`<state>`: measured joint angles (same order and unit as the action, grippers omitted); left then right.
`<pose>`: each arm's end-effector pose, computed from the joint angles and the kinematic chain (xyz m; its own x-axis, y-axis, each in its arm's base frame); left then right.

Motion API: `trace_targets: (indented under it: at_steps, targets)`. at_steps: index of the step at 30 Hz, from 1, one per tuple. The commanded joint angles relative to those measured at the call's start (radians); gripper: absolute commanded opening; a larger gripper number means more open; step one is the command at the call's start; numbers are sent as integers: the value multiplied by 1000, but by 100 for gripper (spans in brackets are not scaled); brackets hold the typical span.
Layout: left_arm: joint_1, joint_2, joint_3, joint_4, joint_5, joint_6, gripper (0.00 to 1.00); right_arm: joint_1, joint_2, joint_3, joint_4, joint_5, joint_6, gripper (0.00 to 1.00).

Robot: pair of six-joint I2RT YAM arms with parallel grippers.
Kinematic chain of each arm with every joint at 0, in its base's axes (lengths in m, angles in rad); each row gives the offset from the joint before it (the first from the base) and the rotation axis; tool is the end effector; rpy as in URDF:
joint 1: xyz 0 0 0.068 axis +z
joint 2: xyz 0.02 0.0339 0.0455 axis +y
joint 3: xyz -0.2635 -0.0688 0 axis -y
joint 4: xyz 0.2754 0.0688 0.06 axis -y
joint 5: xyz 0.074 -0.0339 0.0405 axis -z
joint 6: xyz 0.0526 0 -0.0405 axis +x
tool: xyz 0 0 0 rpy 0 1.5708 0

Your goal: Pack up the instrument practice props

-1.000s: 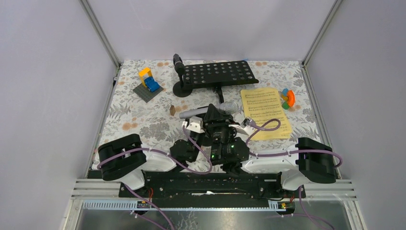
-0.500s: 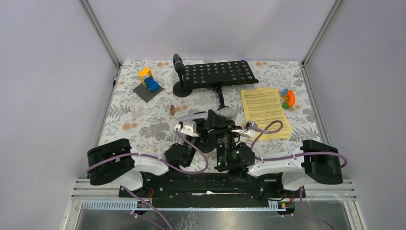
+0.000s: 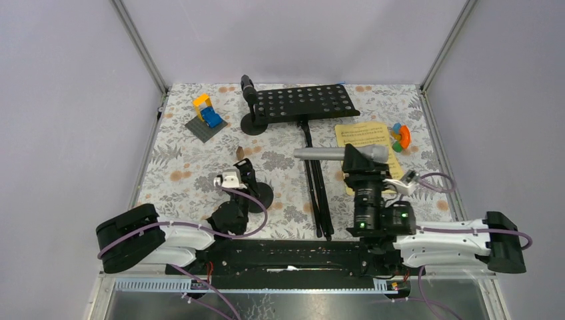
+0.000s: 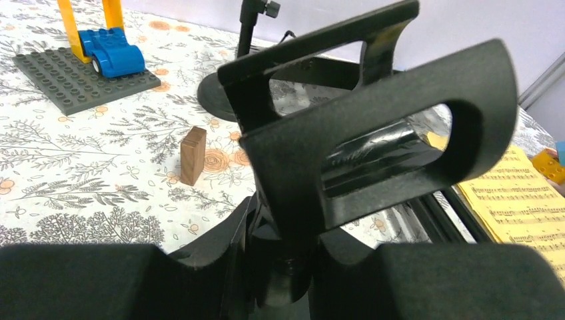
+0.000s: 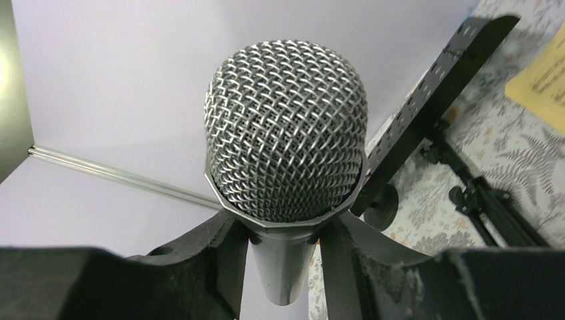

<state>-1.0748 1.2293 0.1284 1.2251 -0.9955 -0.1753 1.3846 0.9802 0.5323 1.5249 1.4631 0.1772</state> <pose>0.1396 -0.1653 0.1561 0.0437 -0.2801 -0.9590 0.0913 0.9570 -0.2754 0.0857 0.1724 0.3373 0.1572 0.9369 -0.3122 -0.0468 0.3229 0.9453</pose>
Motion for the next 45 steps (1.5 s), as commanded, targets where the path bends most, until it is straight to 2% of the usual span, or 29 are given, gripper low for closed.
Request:
trace_targets:
  at_steps: [1, 3, 5, 7, 11, 13, 15, 19, 21, 22, 23, 26, 30, 34, 38, 45]
  targets:
    - [4, -78, 14, 51, -29, -1, 0, -2, -111, 24, 25, -37, -341, 0]
    - [4, -123, 19, -4, -5, 7, 0, -2, -169, 97, -310, -43, -368, 0]
    - [4, -181, 27, -74, 33, 8, 0, -7, -216, 181, -777, -69, -264, 0]
    - [4, -242, 33, -151, 68, 2, 0, -44, -228, 260, -1145, -122, -146, 0]
    - [3, -347, 47, -284, 222, 53, 0, -202, -153, 433, -1696, -293, 8, 0]
    - [4, -398, 77, -387, 285, 79, 0, -341, -79, 515, -1870, -486, 61, 0]
    - [4, -433, 99, -463, 325, 93, 0, -474, 19, 576, -1974, -659, 78, 0]
    - [3, -498, 124, -578, 361, 83, 0, -668, 245, 667, -2089, -880, 36, 0]
    - [3, -528, 133, -628, 377, 73, 0, -772, 348, 735, -2121, -1098, 11, 0]
    - [3, -539, 133, -643, 383, 75, 0, -817, 402, 770, -2138, -1157, -2, 0]
    - [3, -549, 131, -652, 385, 76, 0, -852, 457, 807, -2162, -1258, -17, 0]
    - [3, -576, 129, -689, 382, 81, 0, -901, 608, 906, -2248, -1375, -53, 0]
    - [3, -611, 122, -716, 385, 65, 0, -922, 733, 925, -2279, -1435, -59, 0]
    - [3, -613, 117, -716, 387, 48, 0, -925, 779, 869, -2209, -1487, -33, 5]
    - [3, -600, 122, -711, 396, 40, 0, -925, 815, 834, -2140, -1468, -16, 9]
    - [3, -573, 112, -668, 411, 23, 0, -924, 824, 708, -1953, -1385, 28, 27]
